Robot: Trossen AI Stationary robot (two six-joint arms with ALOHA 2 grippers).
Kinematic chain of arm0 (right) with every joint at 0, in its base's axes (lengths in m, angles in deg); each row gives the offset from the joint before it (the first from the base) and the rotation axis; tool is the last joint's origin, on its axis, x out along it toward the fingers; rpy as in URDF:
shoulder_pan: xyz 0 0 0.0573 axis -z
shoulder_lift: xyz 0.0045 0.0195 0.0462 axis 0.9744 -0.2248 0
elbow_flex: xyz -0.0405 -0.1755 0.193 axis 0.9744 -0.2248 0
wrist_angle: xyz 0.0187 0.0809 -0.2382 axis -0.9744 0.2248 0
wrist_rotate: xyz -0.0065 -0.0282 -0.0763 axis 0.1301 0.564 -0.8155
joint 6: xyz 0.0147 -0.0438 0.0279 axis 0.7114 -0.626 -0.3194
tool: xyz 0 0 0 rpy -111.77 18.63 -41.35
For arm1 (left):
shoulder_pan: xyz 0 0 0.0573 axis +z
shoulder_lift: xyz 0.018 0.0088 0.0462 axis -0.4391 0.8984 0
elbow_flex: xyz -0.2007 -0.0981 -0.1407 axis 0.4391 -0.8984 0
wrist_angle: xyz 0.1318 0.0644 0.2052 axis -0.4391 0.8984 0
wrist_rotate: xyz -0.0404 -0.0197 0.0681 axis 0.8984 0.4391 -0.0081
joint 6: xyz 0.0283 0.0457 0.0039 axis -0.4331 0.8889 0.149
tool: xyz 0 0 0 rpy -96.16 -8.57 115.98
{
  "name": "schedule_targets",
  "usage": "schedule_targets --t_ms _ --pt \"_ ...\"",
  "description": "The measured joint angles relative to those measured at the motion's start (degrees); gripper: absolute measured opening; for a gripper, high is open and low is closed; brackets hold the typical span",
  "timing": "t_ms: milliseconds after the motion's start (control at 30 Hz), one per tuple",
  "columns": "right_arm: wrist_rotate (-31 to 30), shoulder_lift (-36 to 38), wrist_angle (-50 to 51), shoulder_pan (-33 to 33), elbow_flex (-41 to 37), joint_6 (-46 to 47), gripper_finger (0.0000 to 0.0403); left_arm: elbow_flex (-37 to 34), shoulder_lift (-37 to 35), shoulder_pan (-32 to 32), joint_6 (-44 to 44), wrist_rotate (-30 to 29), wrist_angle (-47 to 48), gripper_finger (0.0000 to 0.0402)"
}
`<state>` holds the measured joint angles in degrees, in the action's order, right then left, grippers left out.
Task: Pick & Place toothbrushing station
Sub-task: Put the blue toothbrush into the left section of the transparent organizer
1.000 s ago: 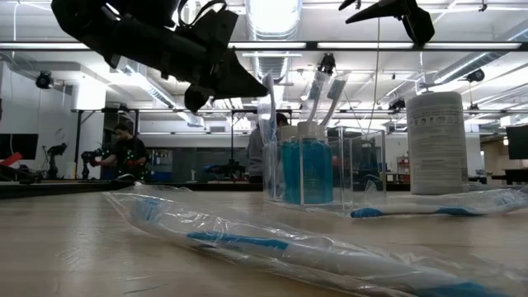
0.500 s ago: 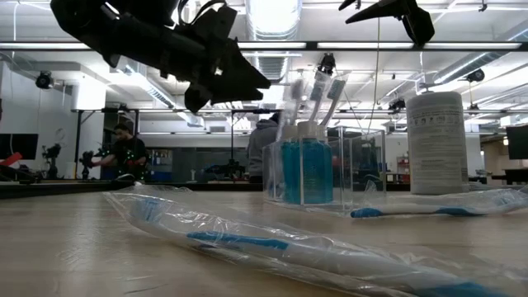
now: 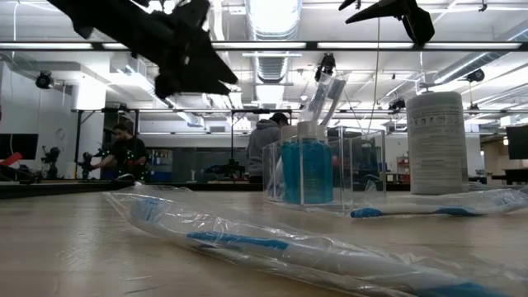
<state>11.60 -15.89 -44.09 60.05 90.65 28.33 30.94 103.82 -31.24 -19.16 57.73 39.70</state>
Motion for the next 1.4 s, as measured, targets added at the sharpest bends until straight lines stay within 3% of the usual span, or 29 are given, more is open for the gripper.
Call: schedule_targets --t_ms 233,467,700,867,967,1067,1300,1400 --pt "0.0 0.0 0.0 0.0 0.0 0.0 0.0098 2.8 -9.4 0.7 -5.9 -3.7 17.1 0.017" --pt "0.0 0.0 0.0 0.0 0.0 -0.1 0.0098 7.1 -12.5 1.9 -12.3 -3.4 34.4 0.017" --pt "0.0 0.0 0.0 0.0 0.0 0.1 0.0098 8.6 -15.1 1.6 -9.5 7.0 43.7 0.017" --pt "0.0 0.0 0.0 0.0 0.0 0.0 0.0098 8.2 -17.0 0.7 -4.7 17.8 44.0 0.017" --pt "0.0 0.0 0.0 0.0 0.0 0.0 0.0098 8.1 -17.1 -2.1 -4.3 20.2 43.2 0.017" --pt "0.0 0.0 0.0 0.0 0.0 0.0 0.0098 8.1 -17.1 -7.3 -4.2 17.8 40.1 0.0171" --pt "0.0 0.0 0.0 0.0 0.0 -0.1 0.0098 8.1 -15.2 -21.4 -7.6 2.5 35.6 0.0199" --pt "0.0 0.0 0.0 0.0 0.0 0.0 0.0098 8.1 -13.8 -24.7 -10.1 1.8 35.5 0.0213"
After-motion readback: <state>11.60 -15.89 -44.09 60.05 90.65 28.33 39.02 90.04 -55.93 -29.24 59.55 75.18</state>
